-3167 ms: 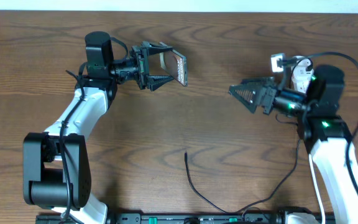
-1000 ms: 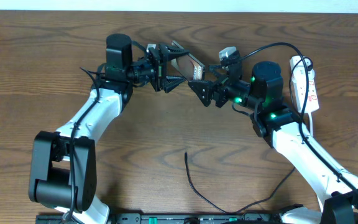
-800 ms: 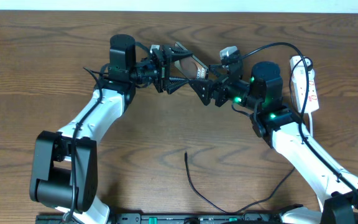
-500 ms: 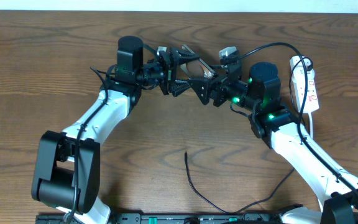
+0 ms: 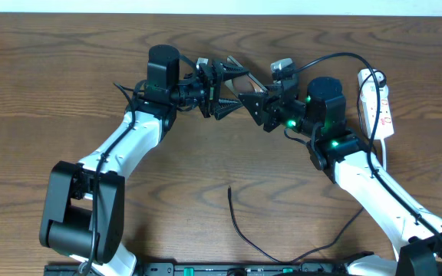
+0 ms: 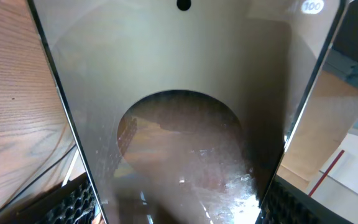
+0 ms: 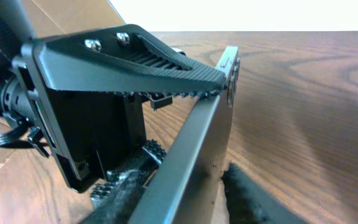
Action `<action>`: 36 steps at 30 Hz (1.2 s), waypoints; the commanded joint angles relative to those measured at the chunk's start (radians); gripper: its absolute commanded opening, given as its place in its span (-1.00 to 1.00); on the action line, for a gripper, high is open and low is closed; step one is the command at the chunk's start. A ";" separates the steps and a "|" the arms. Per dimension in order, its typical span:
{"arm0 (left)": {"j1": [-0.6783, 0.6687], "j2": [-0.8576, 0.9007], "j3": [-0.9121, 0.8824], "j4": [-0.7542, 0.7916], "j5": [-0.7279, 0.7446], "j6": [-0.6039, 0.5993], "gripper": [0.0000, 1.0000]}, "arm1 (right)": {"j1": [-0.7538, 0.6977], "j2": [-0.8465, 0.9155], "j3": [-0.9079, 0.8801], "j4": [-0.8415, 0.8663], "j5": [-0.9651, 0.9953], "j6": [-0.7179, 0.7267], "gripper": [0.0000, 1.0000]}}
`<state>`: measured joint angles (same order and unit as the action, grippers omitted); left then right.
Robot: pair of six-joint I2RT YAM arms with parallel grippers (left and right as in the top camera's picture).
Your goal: Plug charger to phone and switch on socket
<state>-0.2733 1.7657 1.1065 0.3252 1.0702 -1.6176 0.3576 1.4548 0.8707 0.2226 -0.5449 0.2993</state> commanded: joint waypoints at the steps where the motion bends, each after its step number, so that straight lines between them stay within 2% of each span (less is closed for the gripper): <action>1: 0.000 -0.002 0.021 0.013 0.017 0.021 -0.86 | 0.004 -0.003 0.018 0.000 0.004 -0.004 -0.46; 3: 0.000 -0.002 0.021 0.013 0.016 0.021 -0.86 | 0.004 -0.003 0.018 0.000 0.004 -0.004 -0.67; 8: 0.000 -0.002 0.021 0.013 0.016 0.032 -0.85 | 0.004 -0.003 0.018 -0.002 0.004 0.005 -0.98; 9: 0.000 -0.002 0.021 0.013 0.016 0.042 -0.66 | 0.004 -0.003 0.018 -0.002 0.004 0.011 -0.98; 11: 0.000 -0.002 0.021 0.013 0.017 0.055 0.06 | 0.004 -0.003 0.018 -0.002 0.004 0.011 -0.98; 12: 0.000 -0.002 0.021 0.013 0.017 0.055 0.59 | 0.003 -0.003 0.018 -0.002 0.005 0.011 -0.98; 13: 0.000 -0.002 0.021 0.014 0.017 0.058 0.78 | 0.003 -0.003 0.018 -0.003 0.005 0.011 -0.98; 14: 0.000 -0.002 0.021 0.014 0.017 0.064 0.86 | 0.002 -0.003 0.018 -0.004 0.008 0.012 -0.98; 19: 0.000 -0.002 0.021 0.031 0.055 0.134 0.88 | -0.019 -0.003 0.018 -0.034 0.096 0.048 -0.98; 23: 0.002 -0.002 0.021 0.113 0.134 0.144 0.88 | -0.061 -0.003 0.018 -0.039 0.165 0.168 -0.98; 28: 0.019 -0.002 0.021 0.180 0.206 0.144 0.89 | -0.139 -0.003 0.018 -0.045 0.209 0.535 -0.98; 31: 0.045 -0.002 0.021 0.181 0.232 0.164 0.89 | -0.195 -0.003 0.018 -0.043 0.129 0.833 -0.98; 36: 0.088 -0.002 0.021 0.182 0.220 0.182 0.89 | -0.220 -0.003 0.018 0.044 -0.020 1.112 -0.98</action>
<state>-0.2157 1.7672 1.1080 0.4995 1.2663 -1.4723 0.1379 1.4643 0.8707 0.2260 -0.4389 1.1229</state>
